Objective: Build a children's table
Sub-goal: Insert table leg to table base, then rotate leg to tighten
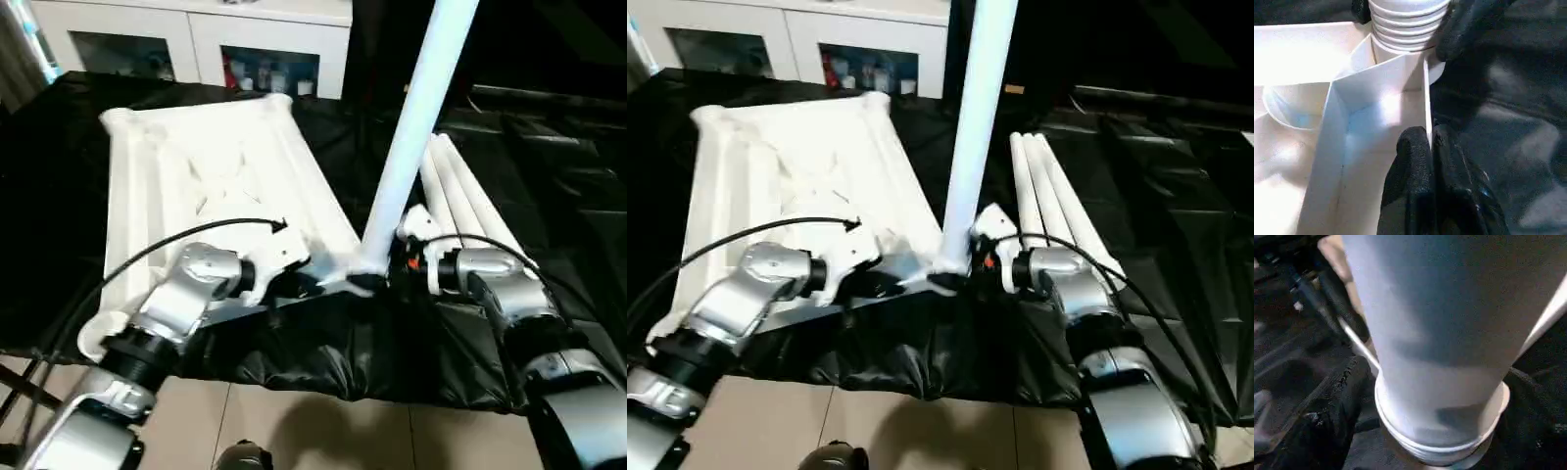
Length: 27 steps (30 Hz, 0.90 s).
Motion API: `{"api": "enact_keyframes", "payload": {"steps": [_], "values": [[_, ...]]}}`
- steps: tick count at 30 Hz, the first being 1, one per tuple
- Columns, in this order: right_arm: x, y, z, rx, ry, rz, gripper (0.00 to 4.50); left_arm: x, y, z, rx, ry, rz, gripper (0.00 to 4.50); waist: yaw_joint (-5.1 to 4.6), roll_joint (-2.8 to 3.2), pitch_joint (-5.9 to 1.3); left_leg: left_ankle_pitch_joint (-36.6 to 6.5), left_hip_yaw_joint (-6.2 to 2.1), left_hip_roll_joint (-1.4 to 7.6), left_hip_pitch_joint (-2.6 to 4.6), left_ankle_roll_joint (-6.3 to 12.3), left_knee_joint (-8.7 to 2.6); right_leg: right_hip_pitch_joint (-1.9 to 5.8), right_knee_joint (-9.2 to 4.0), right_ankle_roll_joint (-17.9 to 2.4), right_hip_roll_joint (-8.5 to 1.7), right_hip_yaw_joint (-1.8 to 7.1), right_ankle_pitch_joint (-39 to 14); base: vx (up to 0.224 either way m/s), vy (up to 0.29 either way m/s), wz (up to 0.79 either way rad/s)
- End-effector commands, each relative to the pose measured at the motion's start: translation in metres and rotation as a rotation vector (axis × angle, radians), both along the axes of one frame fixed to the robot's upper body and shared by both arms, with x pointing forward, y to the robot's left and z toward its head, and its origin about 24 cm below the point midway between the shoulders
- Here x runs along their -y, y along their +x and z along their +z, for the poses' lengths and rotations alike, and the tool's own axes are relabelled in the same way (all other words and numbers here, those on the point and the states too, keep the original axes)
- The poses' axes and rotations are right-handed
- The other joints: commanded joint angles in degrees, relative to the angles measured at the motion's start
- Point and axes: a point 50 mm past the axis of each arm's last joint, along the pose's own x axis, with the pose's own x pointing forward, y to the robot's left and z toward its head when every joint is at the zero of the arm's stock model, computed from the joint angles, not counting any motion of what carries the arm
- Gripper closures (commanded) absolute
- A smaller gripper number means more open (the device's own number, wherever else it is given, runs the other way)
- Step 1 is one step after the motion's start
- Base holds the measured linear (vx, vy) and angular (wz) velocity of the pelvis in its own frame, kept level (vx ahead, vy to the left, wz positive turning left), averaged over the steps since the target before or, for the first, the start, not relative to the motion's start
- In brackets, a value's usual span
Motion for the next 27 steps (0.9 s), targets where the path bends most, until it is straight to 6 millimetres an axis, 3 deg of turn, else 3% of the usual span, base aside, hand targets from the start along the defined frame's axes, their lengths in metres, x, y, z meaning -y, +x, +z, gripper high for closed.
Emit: {"api": "enact_keyframes", "payload": {"steps": [1, 8, 17, 19, 20, 23, 24, 27], "values": [[-0.009, -0.010, -0.010, -0.060, -0.021, 0.088, 0.64, 0.021, -0.004, 0.020, 0.076, -0.076, -0.152, 4.50, -0.23, 0.54, -4.26, -11.1, -2.50, 5.61, 2.19, 1.60, -4.00, 2.54, -4.20, -13.2, -6.65, 3.66, -7.4, 0.000, 0.000, 0.00], [-0.013, -0.018, -0.010, -0.078, 0.011, 0.135, 1.12, 0.011, -0.002, 0.019, 0.070, -0.043, -0.188, 4.50, 0.03, 0.51, -4.50, -9.6, -2.48, 5.54, 2.14, 2.08, -3.78, 2.59, -3.83, -13.5, -6.64, 3.61, -4.6, 0.000, 0.000, 0.00], [-0.017, -0.023, -0.016, -0.098, 0.027, 0.121, 1.61, 0.011, -0.002, 0.016, 0.060, -0.042, -0.179, 4.50, -0.04, 0.45, -4.43, -10.7, -2.53, 5.59, 2.22, 1.09, -3.86, 2.51, -3.94, -13.5, -6.70, 3.62, -6.5, 0.000, 0.000, 0.00], [-0.018, -0.022, -0.018, -0.095, 0.029, 0.088, 1.64, 0.013, -0.002, 0.014, 0.059, -0.053, -0.164, 4.50, -0.08, 0.40, -4.34, -10.8, -2.56, 5.53, 2.15, 1.12, -3.90, 2.51, -3.98, -13.4, -6.72, 3.64, -6.8, 0.000, 0.000, 0.00], [-0.022, -0.014, -0.023, -0.070, 0.015, -0.062, 1.64, 0.019, 0.004, 0.013, 0.067, -0.087, -0.081, 4.50, -0.21, 0.16, -4.31, -10.9, -2.51, 5.56, 2.19, 0.98, -3.95, 2.45, -4.06, -13.3, -6.77, 3.68, -7.2, 0.000, 0.000, 0.00], [-0.029, -0.002, -0.031, -0.057, -0.004, -0.295, 1.66, 0.030, 0.015, 0.011, 0.093, -0.123, 0.078, 4.50, -1.24, 0.25, -3.67, -16.0, -2.79, 5.37, 2.56, -1.81, -4.35, 2.06, -5.09, -12.4, -7.16, 3.87, -16.5, 0.000, 0.000, 0.00], [-0.035, 0.002, -0.034, -0.071, 0.004, -0.386, 1.66, 0.036, 0.021, 0.011, 0.114, -0.129, 0.168, 4.50, -1.59, 0.17, -3.47, -19.0, -3.17, 5.28, 2.98, -3.29, -4.47, 1.97, -5.67, -11.3, -7.35, 3.76, -22.1, 0.000, 0.000, 0.00], [-0.045, 0.008, -0.036, -0.091, 0.024, -0.508, 1.69, 0.044, 0.027, 0.012, 0.130, -0.132, 0.255, 4.50, -2.34, 0.20, -3.41, -21.4, -3.46, 5.29, 3.28, -3.72, -4.53, 1.74, -6.37, -9.4, -7.56, 3.96, -26.1, 0.000, 0.000, 0.00]]}}
